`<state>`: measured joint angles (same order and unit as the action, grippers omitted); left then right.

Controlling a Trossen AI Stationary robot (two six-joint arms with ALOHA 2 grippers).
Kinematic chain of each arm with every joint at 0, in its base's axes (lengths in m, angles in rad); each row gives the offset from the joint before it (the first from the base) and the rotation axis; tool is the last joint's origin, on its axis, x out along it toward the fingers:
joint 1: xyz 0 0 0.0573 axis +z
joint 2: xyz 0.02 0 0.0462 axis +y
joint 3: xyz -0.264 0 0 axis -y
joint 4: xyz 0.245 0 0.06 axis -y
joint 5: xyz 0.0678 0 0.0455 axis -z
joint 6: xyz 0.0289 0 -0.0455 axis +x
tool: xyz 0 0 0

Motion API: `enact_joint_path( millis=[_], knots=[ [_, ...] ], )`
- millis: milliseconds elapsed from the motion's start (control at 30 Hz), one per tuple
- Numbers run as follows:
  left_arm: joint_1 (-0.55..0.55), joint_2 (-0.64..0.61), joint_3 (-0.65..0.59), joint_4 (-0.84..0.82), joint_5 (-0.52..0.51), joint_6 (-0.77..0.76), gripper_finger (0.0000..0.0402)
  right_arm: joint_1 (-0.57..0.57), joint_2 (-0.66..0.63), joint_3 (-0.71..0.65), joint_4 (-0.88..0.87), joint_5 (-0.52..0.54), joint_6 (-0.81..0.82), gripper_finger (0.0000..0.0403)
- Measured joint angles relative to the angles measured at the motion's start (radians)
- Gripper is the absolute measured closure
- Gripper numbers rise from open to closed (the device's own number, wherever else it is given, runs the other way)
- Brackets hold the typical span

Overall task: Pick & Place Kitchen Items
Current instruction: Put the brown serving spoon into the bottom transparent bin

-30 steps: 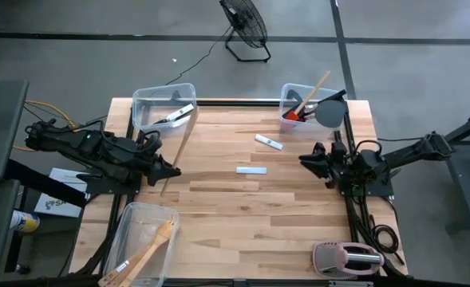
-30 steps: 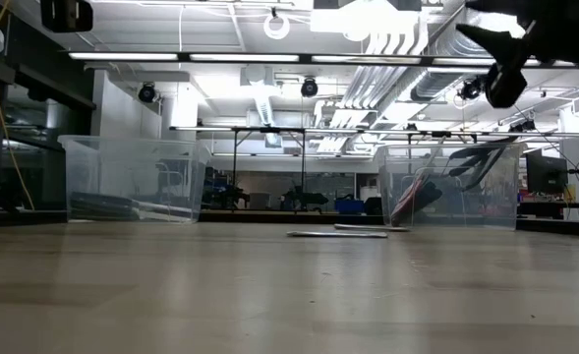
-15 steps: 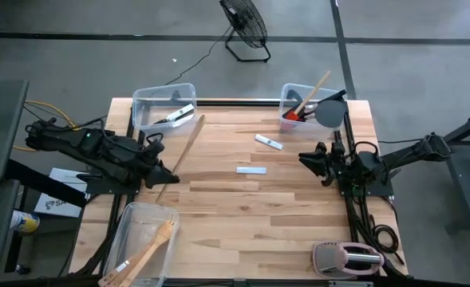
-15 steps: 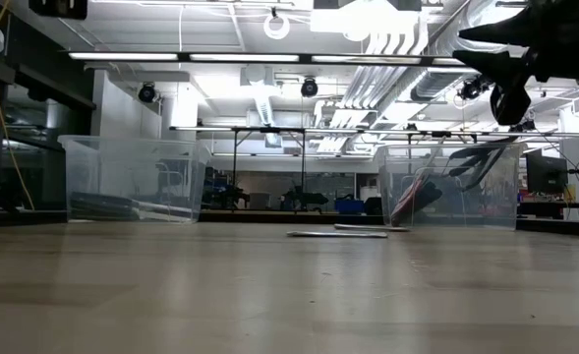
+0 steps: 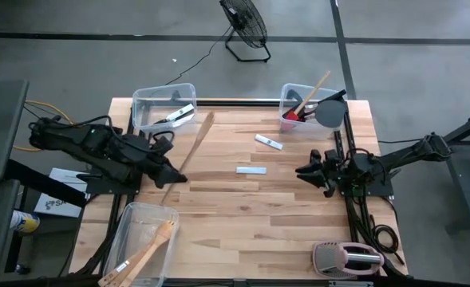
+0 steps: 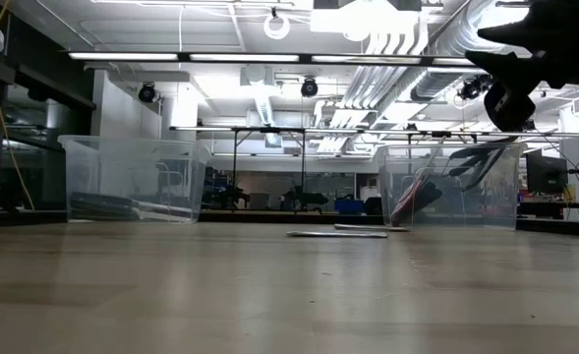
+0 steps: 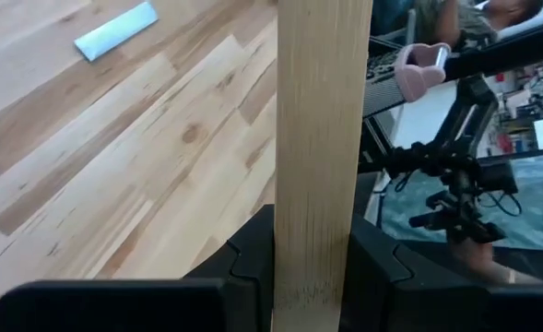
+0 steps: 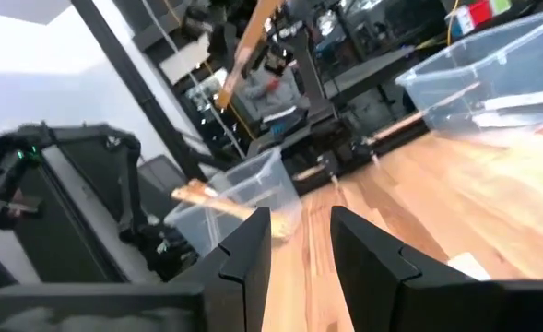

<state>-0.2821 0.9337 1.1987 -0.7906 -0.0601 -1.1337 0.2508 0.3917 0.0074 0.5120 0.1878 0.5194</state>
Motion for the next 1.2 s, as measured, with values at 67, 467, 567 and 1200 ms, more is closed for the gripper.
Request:
enact_joint_path(
  millis=[67,467,567,1200],
  knots=[
    [0.000,0.033,0.035,-0.028,0.002,-0.014,0.0322,0.000,0.000,0.000,-0.008,-0.007,0.000,0.0296],
    [-0.003,0.244,0.331,-0.427,0.078,-0.100,0.0322,0.000,0.000,-0.001,-0.045,-0.008,-0.001,0.0296],
    [-0.017,0.299,0.415,-0.531,0.086,-0.120,0.0322,0.000,0.000,-0.001,-0.048,-0.008,-0.001,0.0296],
    [-0.292,0.509,0.609,-0.779,0.423,-0.567,0.0322,0.000,0.006,-0.002,-0.093,-0.007,-0.001,0.0296]
  ],
)
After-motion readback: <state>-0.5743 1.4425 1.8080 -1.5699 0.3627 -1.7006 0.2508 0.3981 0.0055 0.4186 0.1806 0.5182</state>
